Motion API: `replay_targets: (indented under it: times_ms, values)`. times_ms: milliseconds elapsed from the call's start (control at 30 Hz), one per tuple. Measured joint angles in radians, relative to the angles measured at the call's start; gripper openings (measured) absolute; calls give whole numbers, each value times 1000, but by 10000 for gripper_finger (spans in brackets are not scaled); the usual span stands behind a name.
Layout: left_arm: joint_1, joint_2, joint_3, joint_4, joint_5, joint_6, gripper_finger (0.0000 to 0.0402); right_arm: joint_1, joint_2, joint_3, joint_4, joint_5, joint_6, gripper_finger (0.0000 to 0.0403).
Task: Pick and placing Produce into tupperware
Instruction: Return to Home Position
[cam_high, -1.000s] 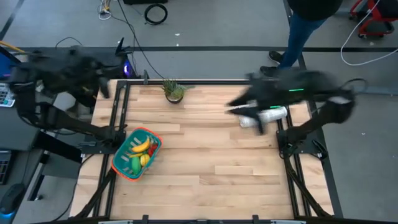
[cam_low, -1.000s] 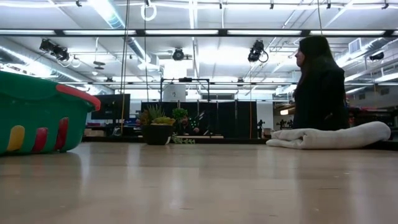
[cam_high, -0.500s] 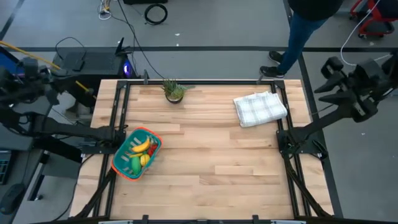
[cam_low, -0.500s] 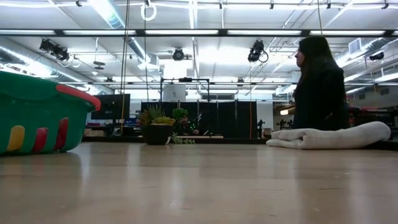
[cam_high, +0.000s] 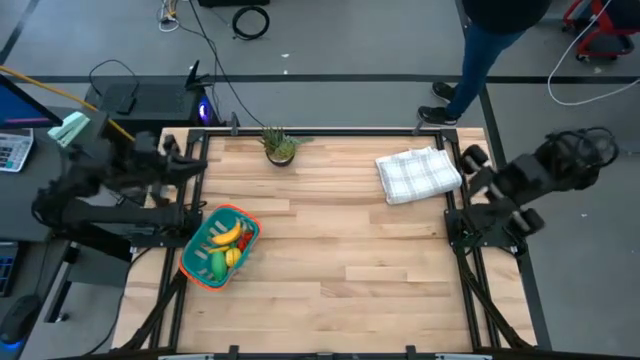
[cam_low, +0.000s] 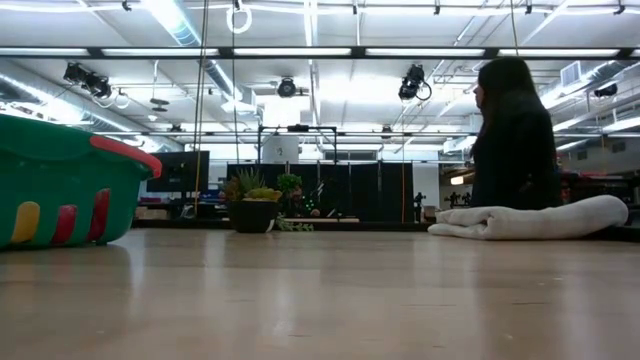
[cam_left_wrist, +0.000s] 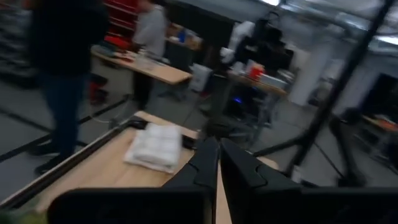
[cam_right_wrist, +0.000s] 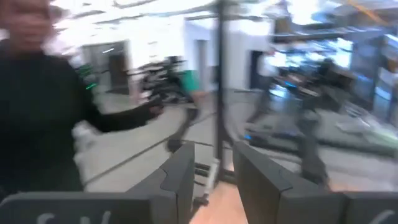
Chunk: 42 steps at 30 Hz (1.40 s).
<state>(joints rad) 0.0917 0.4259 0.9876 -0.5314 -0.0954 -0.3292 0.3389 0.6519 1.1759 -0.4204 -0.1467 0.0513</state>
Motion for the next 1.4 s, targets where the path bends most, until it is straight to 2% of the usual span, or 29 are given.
replay_targets:
  times_ms: [133, 200, 400, 500, 633, 867, 1067, 1233, 1400]
  values:
    - [1, -81, -178, 88, -151, -69, 25, 0, -95, -197, 66, 199, 103, 117]
    - [1, -126, -252, 106, -195, -105, 22, -1, -153, -302, 143, 247, 134, 117]
    - [1, -293, -438, 130, -207, -223, 11, -1, -342, -622, 441, 259, 202, 117]
    - [1, -363, -508, 190, -208, -242, 10, -2, -407, -747, 530, 260, 225, 117]
    - [1, -419, -571, 293, -207, -204, 17, -26, -442, -830, 539, 267, 302, 117]
    - [0, -421, -678, 449, -203, -135, 13, -77, -437, -967, 589, 219, 398, 117]
    - [0, -420, -837, 649, -189, -213, 6, -116, -436, -1161, 899, 218, 428, 117]
    - [0, -420, -944, 801, -188, -238, 19, -119, -431, -1138, 882, 197, 413, 117]
    - [0, -421, -979, 799, -188, -230, 25, -119, -431, -1138, 871, 191, 391, 117]
